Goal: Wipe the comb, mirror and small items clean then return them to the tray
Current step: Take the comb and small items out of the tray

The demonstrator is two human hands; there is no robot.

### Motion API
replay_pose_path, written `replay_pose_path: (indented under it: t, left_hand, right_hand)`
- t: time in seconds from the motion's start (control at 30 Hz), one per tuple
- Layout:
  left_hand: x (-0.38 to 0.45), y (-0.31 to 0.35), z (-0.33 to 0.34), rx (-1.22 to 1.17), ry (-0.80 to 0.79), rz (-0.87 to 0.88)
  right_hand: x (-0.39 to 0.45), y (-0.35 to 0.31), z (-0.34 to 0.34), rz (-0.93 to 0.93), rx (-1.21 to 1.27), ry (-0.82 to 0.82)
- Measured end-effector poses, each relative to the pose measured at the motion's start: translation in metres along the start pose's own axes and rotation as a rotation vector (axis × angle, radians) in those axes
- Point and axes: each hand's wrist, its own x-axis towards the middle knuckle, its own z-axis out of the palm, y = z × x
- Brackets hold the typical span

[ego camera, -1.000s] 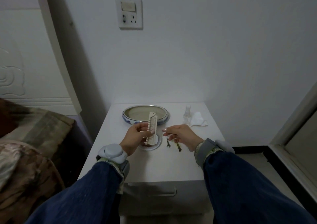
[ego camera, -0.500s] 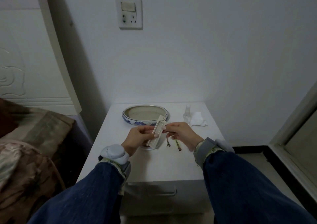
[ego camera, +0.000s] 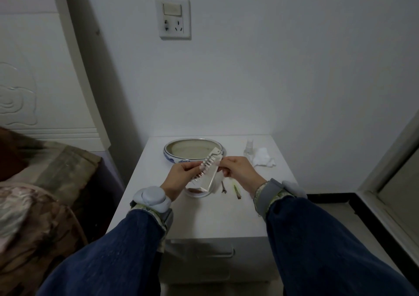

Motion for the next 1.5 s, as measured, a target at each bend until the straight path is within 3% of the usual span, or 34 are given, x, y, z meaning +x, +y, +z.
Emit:
replay_pose_path:
  t: [0.4,0.57,0.87,1.07,1.27,1.5]
  left_hand:
    - [0.000,0.001,-0.007,0.108,0.014,0.059]
    - [-0.001,-0.003,-0.021,0.124,-0.008,0.023]
    - [0.002,0.000,-0.015,0.038,0.117,0.029]
    - [0.000,0.006,-0.024,0.049,0.170,0.047]
    - [-0.003,0.008,-0.031,-0.006,0.160,0.017]
    - [-0.009,0.012,-0.038,-0.102,0.096,-0.062]
  right_hand:
    - [-0.002,-0.010,-0.002,0.033,0.051,-0.028]
    - [-0.010,-0.010,-0.014,0.059,-0.200,-0.077]
    - [-0.007,-0.005,-0.016,0.071,-0.086,0.021]
    - [-0.007,-0.006,-0.015,0.021,-0.214,0.028]
    - [-0.006,-0.010,-0.020,0.027,-0.325,-0.033]
    - [-0.008,-0.010,-0.025,0.070,-0.226,-0.141]
